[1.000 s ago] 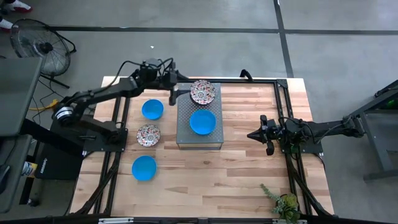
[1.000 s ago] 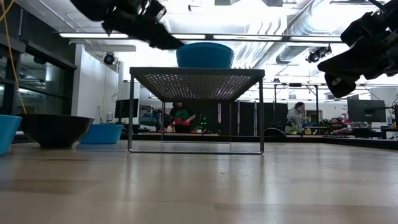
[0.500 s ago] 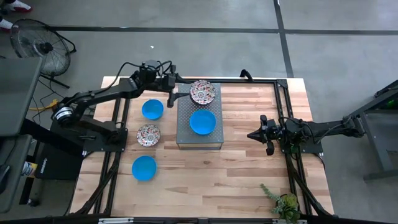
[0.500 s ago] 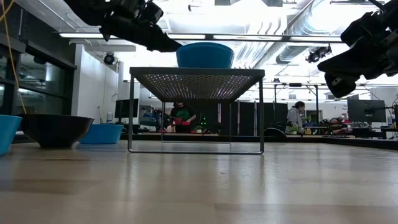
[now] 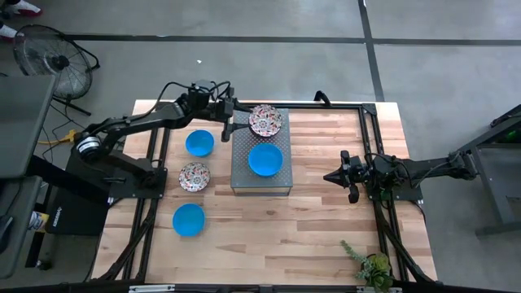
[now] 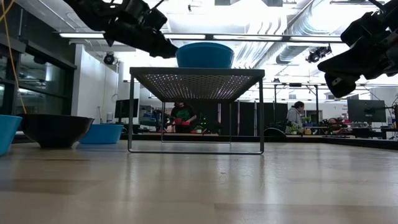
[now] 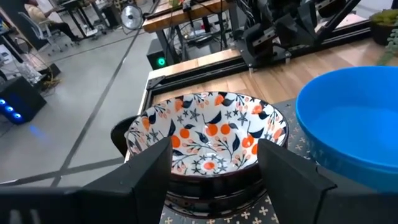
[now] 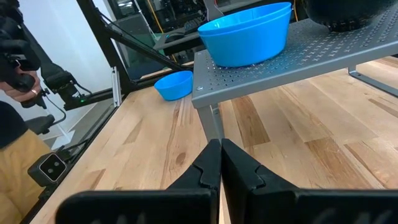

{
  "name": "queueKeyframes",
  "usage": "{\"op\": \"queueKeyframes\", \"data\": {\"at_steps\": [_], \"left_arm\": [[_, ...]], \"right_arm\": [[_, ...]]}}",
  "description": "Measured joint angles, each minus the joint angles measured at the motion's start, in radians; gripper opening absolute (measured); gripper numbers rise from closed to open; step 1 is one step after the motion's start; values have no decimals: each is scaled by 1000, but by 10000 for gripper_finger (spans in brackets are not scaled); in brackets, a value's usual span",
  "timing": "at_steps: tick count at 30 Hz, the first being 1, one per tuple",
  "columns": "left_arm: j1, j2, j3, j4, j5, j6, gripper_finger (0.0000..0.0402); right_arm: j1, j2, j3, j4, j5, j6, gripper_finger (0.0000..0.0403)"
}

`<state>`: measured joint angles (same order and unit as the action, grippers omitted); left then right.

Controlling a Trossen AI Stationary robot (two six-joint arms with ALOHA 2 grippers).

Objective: Pick & Place Mini bowls
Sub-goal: Stack the white patterned bowl on the white patterned bowls on the shelf

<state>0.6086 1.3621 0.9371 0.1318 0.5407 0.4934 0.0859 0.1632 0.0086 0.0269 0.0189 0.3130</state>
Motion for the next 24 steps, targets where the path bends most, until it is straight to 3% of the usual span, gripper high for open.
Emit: {"op": "queueKeyframes", "data": {"at_steps": [24], "left_arm": [[1,19,0,-27,-77,-9,230]], "right_arm": [[0,0,0,0,0,0,0]]}}
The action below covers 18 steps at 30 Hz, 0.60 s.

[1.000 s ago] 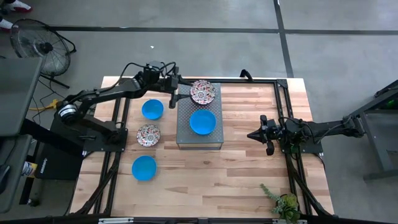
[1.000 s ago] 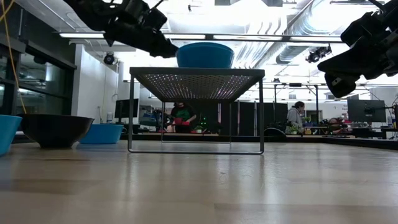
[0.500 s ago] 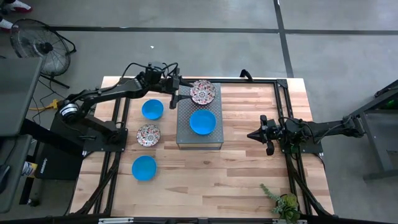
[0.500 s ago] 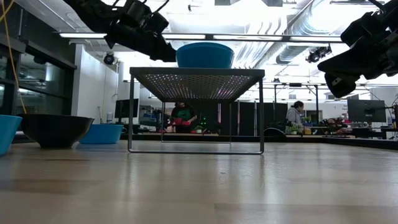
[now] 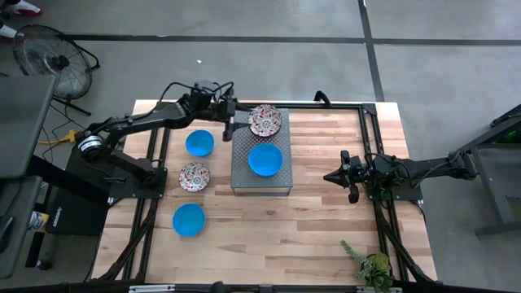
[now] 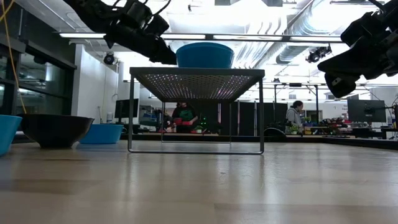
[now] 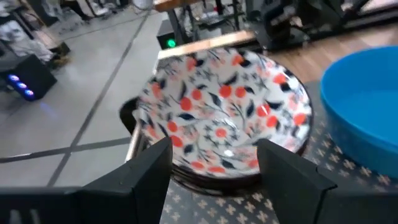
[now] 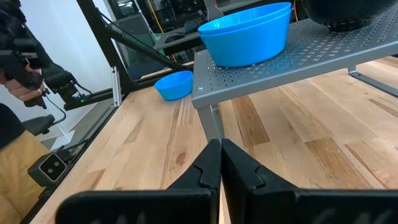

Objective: Pick & Place Mini bowls
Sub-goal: Stack the white patterned bowl on the white patterned bowls on the shelf, then stack the blue bowl on the blue bowls on the shelf

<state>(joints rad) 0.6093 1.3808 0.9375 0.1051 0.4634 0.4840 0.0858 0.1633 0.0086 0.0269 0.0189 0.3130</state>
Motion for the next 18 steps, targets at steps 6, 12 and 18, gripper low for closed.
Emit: {"op": "queueKeyframes", "data": {"at_steps": [6,12,18], "left_arm": [[44,-4,42,8,54,-65,230],[79,-6,51,-81,161,-167,230],[57,-148,52,-318,96,-153,230]], "right_arm": [[0,0,0,0,0,0,0],[0,0,0,0,0,0,0],[0,0,0,0,0,0,0]]}}
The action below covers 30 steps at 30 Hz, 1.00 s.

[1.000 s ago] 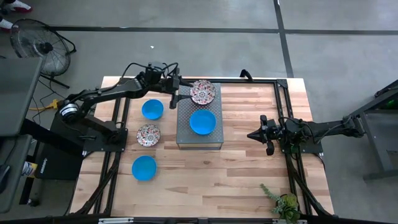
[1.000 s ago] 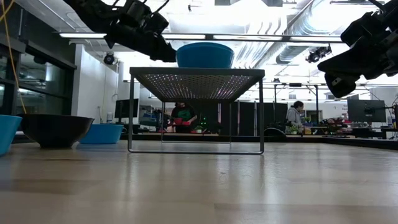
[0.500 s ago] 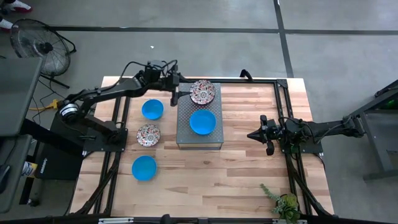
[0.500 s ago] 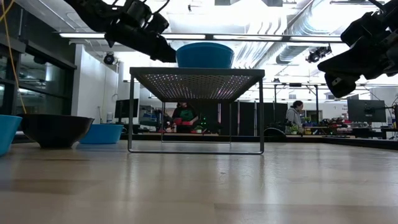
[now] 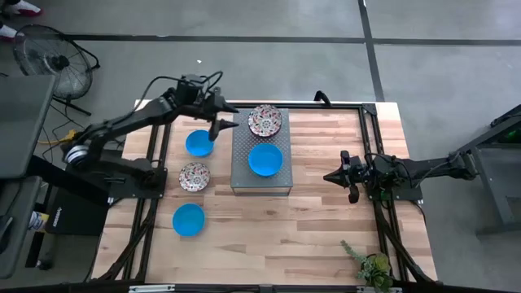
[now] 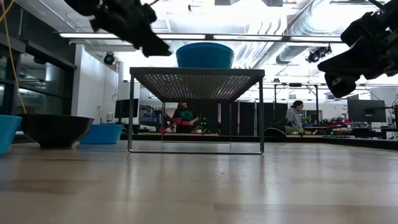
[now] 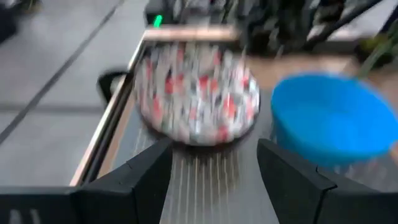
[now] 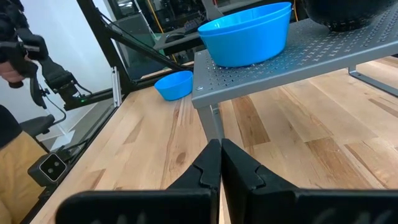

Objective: Pick & Place Mini bowls
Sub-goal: Stack the blue bowl on the blue bowls on the shelf

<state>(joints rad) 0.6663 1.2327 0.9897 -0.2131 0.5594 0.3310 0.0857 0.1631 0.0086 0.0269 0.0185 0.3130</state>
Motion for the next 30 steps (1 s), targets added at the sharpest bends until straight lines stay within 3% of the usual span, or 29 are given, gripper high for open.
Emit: {"op": "queueKeyframes", "data": {"at_steps": [5,14,22,25,30], "left_arm": [[-30,-138,-2,-267,-172,41,230],[-109,-337,-3,-673,-348,-4,230],[-231,-455,-3,-960,-468,-281,230],[-302,-477,-3,-1060,-539,-414,230],[-453,-485,-10,-1147,-570,-653,230]], "right_arm": [[0,0,0,0,0,0,0],[0,0,0,0,0,0,0],[0,0,0,0,0,0,0],[0,0,0,0,0,0,0],[0,0,0,0,0,0,0]]}}
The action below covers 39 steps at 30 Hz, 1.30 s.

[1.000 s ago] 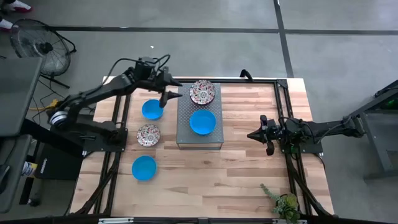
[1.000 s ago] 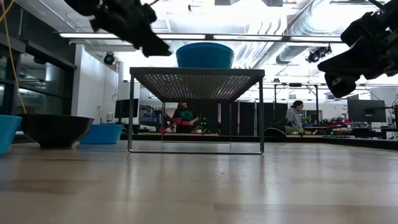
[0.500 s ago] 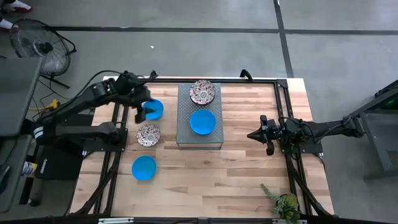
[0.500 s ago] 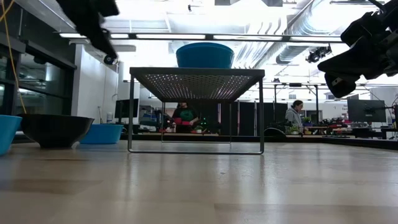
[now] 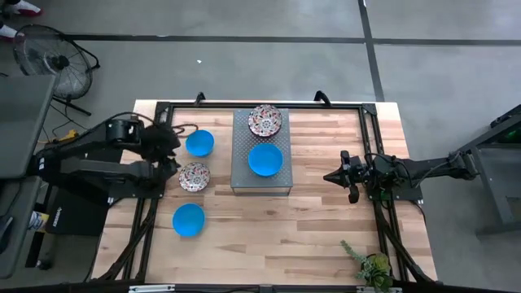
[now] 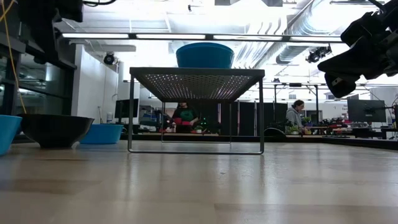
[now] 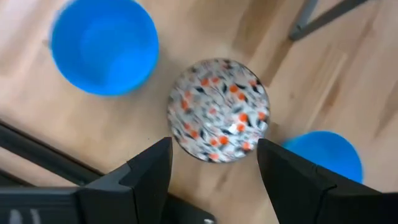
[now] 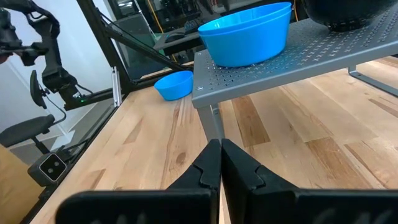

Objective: Pick & Place Mini bowls
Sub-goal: Stack the blue bowl on the blue bowls on the shelf

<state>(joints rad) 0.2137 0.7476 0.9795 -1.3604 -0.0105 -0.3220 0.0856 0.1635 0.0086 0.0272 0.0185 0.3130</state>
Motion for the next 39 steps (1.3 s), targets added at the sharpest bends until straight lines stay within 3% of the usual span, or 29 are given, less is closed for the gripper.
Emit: {"op": "queueKeyframes", "data": {"at_steps": [11,18,28,39], "left_arm": [[-392,45,-224,191,18,-628,230],[-544,174,-241,259,2,-876,230],[-663,383,-241,375,75,-1026,230],[-675,494,-241,397,108,-993,230]], "right_arm": [[0,0,0,0,0,0,0],[0,0,0,0,0,0,0],[0,-1,0,0,0,0,0],[0,0,0,0,0,0,0]]}}
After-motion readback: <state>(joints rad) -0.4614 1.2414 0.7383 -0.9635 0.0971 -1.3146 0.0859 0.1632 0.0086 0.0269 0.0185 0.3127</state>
